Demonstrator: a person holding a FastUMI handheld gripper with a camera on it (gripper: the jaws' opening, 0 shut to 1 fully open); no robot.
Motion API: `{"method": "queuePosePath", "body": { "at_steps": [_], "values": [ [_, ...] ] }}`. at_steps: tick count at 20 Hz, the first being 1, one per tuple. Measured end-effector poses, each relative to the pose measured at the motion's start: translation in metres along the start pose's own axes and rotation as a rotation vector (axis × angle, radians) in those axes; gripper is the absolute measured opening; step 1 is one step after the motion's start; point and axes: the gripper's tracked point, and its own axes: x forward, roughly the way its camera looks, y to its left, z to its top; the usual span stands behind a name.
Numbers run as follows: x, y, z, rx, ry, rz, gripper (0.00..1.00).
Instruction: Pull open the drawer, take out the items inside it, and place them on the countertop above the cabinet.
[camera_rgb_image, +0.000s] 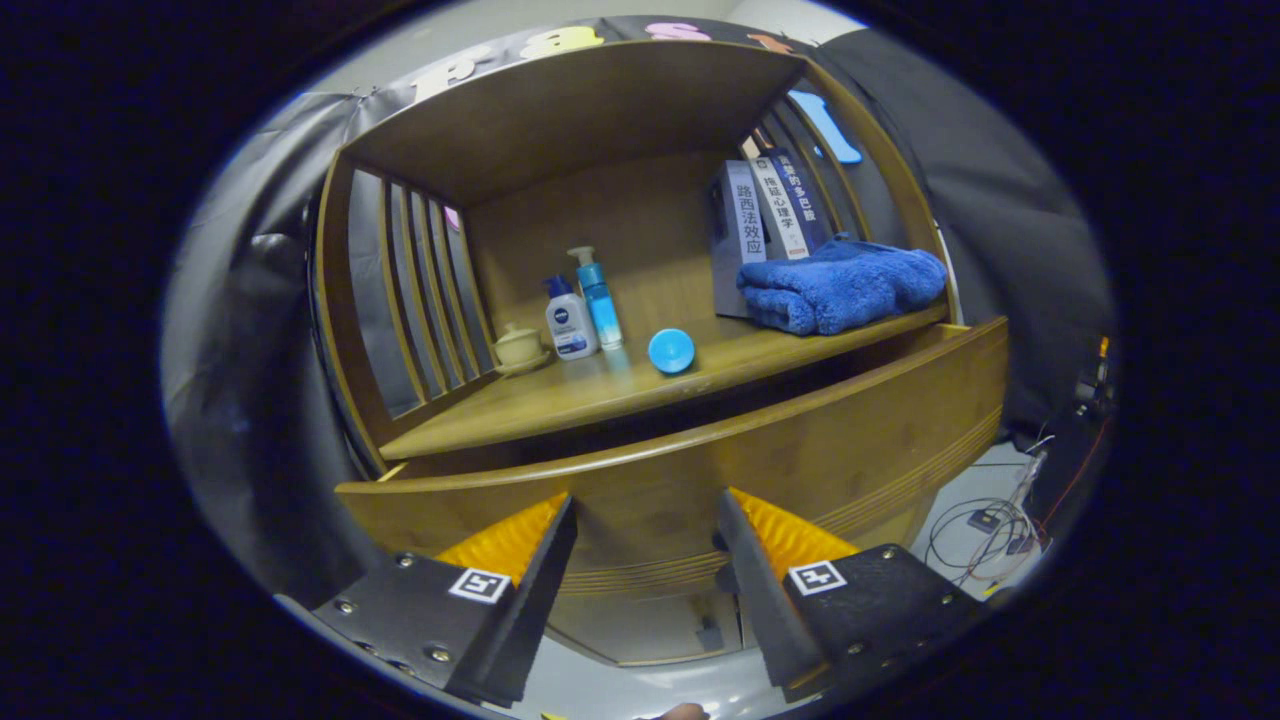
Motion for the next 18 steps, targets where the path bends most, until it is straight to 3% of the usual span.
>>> {"method": "queuePosePath", "body": {
  "at_steps": [18],
  "values": [
    [0.043, 0.006, 0.006, 0.011, -0.012, 0.013, 0.86]
  ]
}}
